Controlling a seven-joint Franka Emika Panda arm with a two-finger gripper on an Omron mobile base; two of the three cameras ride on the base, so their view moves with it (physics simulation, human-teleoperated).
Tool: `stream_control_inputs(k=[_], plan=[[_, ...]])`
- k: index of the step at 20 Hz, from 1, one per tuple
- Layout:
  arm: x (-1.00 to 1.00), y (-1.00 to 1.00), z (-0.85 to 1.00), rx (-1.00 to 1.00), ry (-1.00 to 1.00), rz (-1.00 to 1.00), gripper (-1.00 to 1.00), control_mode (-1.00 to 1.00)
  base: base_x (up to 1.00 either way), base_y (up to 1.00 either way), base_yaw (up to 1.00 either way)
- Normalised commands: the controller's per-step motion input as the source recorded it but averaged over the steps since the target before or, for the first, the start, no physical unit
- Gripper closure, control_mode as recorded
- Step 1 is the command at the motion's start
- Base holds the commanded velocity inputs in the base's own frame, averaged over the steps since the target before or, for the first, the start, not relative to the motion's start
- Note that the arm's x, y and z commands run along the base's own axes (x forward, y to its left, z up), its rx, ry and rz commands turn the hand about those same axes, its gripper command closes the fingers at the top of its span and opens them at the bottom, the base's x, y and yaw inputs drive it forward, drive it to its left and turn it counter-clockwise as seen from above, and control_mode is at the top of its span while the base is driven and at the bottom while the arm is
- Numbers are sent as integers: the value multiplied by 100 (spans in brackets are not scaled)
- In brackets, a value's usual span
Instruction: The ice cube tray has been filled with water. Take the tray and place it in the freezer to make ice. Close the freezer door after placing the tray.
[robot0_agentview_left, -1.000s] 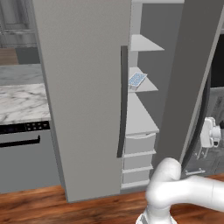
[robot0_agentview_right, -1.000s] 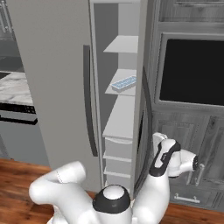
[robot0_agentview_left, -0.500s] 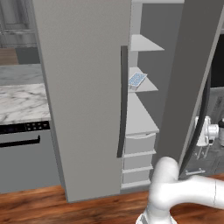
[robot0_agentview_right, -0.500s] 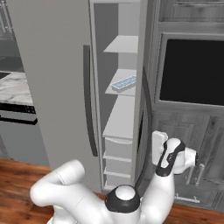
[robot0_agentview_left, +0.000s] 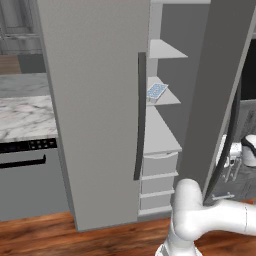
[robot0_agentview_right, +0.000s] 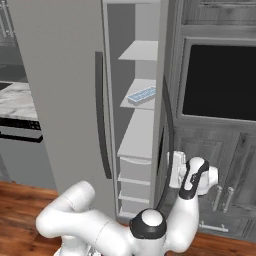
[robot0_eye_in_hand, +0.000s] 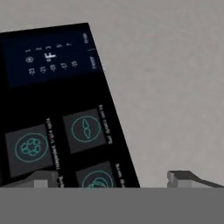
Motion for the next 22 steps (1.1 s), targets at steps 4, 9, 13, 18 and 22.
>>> stream_control_inputs(k=[4, 9, 13, 18, 22], plan=[[2, 44, -32, 0, 0, 19, -100, -100, 0, 0, 0], [0, 57, -28, 2, 0, 21, -100, -100, 0, 0, 0], [0, 64, -22, 4, -1, 20, -100, -100, 0, 0, 0], [0, 68, -11, 5, -6, 14, -100, -100, 0, 0, 0], [0, 66, 0, 1, -24, 2, -100, -100, 0, 0, 0]])
